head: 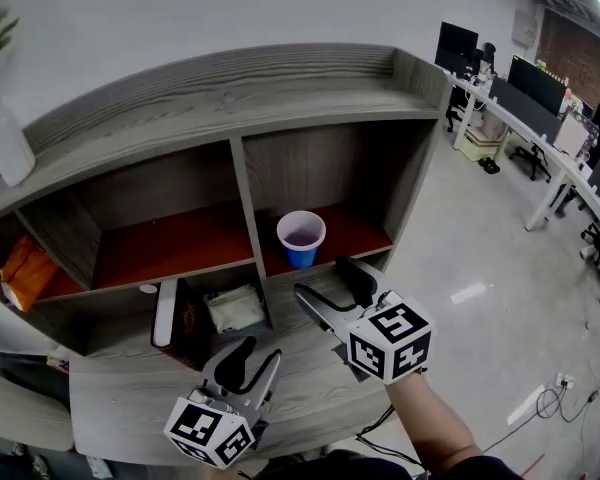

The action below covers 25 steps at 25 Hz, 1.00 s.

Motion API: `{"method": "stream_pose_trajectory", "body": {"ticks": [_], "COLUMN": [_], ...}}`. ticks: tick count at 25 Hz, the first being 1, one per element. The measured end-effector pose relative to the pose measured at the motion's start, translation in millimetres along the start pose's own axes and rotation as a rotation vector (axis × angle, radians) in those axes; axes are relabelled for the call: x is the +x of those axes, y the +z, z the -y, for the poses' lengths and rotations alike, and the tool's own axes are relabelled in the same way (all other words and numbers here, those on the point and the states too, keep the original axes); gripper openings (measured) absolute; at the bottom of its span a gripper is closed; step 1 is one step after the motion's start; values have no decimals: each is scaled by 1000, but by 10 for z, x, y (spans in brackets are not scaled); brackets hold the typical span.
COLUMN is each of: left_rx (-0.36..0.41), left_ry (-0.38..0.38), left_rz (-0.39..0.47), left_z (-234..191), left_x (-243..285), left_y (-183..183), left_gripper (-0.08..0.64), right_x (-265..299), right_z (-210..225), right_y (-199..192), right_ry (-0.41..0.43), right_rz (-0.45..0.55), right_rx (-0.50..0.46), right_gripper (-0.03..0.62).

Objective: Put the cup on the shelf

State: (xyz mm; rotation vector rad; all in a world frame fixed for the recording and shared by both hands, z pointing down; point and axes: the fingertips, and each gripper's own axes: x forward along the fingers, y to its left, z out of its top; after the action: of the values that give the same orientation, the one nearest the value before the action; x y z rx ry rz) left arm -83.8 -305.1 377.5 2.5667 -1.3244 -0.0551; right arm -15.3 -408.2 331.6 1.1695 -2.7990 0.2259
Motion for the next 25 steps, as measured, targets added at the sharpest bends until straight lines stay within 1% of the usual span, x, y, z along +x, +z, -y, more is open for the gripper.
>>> {"method": "stream_pose_trajectory", "body": {"ticks": [5, 9, 16, 22, 25], "left_rx": [-7, -17, -41, -41, -43], "left_ry": [-6, -12, -15, -5, 6], "left_rz": [25, 28, 22, -1, -19], "left_z": [28, 55, 80, 55, 35], "left_x": [20, 25, 16, -2, -1], "left_y": [44, 20, -76, -167, -224], "left_gripper": [159, 135, 101, 100, 100], "right_x": [-228, -352, -500, -499, -482], "right_z": [-173, -255, -276, -359, -399], "right_y": [-121, -267, -558, -785, -850], "right_ry": [24, 47, 49, 57, 61], "right_rz": [34, 26, -24, -67, -83], "right_rx": [30, 44, 60, 81, 81], "right_gripper": [232, 189, 140, 113, 86]}}
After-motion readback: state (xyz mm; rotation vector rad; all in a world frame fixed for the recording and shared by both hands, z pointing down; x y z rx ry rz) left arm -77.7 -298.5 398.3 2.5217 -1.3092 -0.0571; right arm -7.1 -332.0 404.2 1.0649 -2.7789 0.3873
